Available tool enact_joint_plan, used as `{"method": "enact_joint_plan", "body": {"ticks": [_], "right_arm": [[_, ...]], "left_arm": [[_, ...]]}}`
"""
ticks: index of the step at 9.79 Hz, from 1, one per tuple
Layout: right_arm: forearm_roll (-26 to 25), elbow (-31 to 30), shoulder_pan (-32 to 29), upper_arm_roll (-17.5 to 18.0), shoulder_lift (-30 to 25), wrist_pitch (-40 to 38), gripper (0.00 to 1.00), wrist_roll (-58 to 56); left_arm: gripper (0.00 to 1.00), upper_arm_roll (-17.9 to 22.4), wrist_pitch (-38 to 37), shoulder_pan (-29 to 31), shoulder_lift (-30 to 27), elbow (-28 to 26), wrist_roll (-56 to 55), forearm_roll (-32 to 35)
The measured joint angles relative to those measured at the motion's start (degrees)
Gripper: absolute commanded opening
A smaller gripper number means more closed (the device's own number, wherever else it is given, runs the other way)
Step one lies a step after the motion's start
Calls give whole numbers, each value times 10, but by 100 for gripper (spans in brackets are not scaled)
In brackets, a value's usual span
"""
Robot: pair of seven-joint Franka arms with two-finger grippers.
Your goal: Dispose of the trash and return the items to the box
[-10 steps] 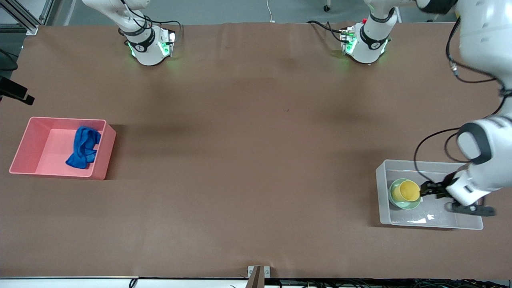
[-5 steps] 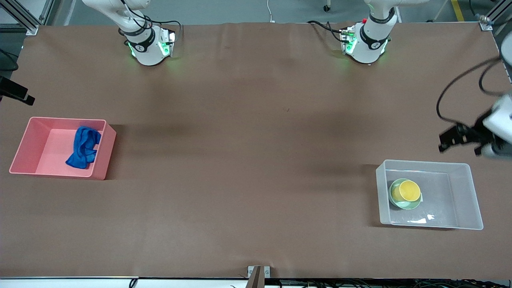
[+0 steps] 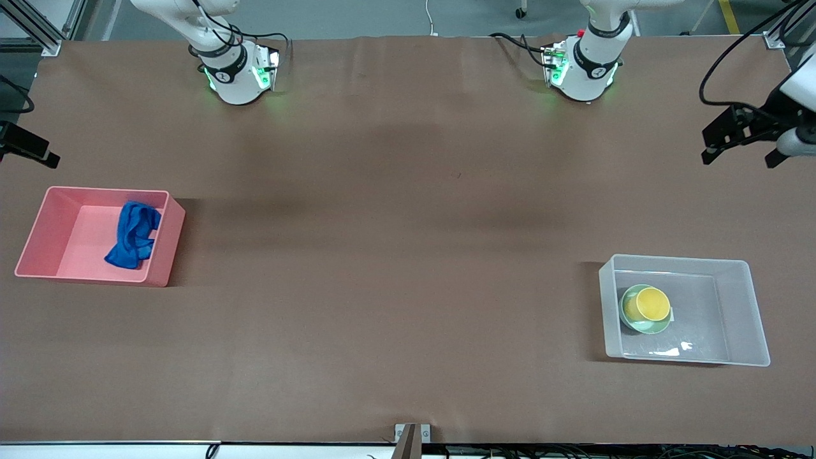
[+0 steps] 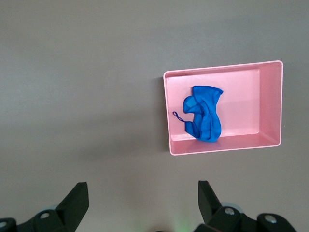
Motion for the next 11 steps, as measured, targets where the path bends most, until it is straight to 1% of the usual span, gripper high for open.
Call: {"method": "enact_joint_plan", "body": {"ticks": [1, 3, 5, 7, 11], "right_arm": [[-4, 0, 0, 3, 0, 0, 100, 0], [-10, 0, 0, 9, 0, 1, 100, 0], [-10, 0, 0, 9, 0, 2, 100, 0], [-10, 0, 0, 9, 0, 3, 100, 0], [-10, 0, 0, 9, 0, 3, 100, 0]], "left_arm": [[100, 1, -25, -4, 13, 25, 0, 0], [100, 10, -39, -11, 39, 43, 0, -3], [100, 24, -40, -19, 54, 44, 1, -11], [100, 36, -43, -33, 55, 44, 0, -12], [100, 43, -46, -32, 55, 44, 0, -12]]}}
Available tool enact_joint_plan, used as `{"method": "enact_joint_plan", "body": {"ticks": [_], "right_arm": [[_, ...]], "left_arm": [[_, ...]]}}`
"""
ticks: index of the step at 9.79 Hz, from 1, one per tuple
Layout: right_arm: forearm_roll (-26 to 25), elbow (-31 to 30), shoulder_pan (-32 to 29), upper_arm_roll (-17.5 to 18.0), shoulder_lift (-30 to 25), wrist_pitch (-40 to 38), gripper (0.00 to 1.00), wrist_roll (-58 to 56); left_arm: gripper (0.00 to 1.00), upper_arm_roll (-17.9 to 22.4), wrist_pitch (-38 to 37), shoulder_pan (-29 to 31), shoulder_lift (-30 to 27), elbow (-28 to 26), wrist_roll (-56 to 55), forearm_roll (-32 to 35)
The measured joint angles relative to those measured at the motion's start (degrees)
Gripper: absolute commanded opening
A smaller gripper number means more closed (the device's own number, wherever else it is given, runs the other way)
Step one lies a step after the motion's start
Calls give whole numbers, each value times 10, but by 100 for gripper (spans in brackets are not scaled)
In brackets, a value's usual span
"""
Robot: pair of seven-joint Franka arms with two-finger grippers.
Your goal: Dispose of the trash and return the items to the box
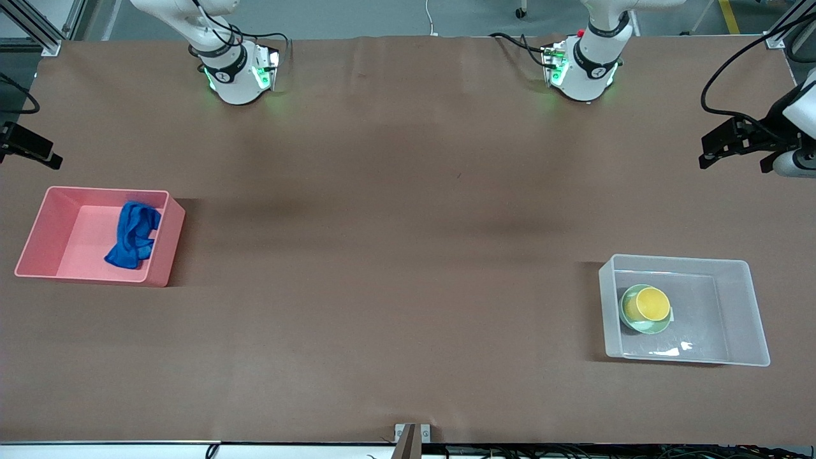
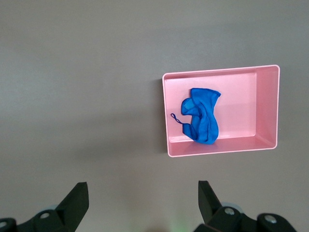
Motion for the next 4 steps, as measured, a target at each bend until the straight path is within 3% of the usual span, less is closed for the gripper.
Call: {"method": "enact_joint_plan", "body": {"ticks": [4], "right_arm": [[0, 0, 0, 0, 0, 0, 100, 0]], "left_arm": [[100, 2, 0, 12, 0, 3, 1, 0]]}}
